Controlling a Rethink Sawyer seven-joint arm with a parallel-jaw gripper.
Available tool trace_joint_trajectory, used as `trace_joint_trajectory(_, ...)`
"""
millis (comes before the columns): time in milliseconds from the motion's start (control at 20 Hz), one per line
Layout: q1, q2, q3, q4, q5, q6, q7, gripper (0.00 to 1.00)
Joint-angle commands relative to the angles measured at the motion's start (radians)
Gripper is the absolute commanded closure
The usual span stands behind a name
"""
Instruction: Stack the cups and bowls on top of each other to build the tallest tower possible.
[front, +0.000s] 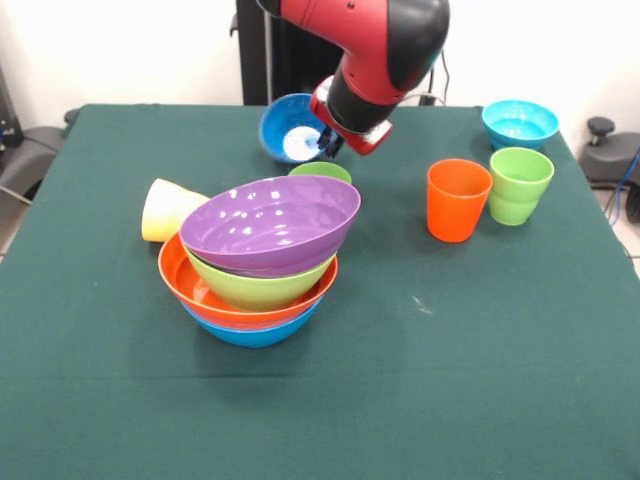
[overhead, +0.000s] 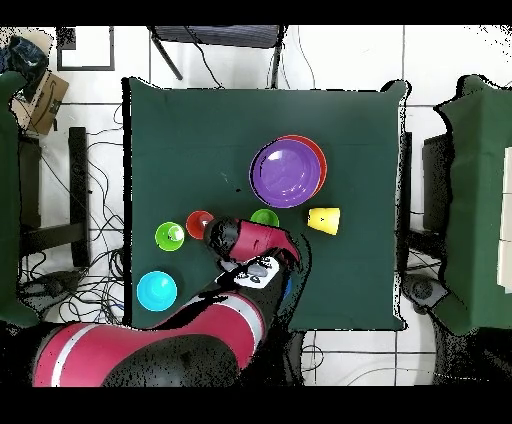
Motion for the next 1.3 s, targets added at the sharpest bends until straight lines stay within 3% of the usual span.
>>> trace_joint_trajectory(50, 0.021, 0.003, 0.089, 0.020, 0.054, -0.075, 0.222, 1.00)
trace_joint_trajectory(550, 0.040, -0.008, 0.080, 0.026, 0.063, -0.058, 0.229, 1.00)
trace_joint_trajectory(1300, 0.087, -0.184, -0.050, -0.018, 0.000, 0.220, 0.159, 1.00)
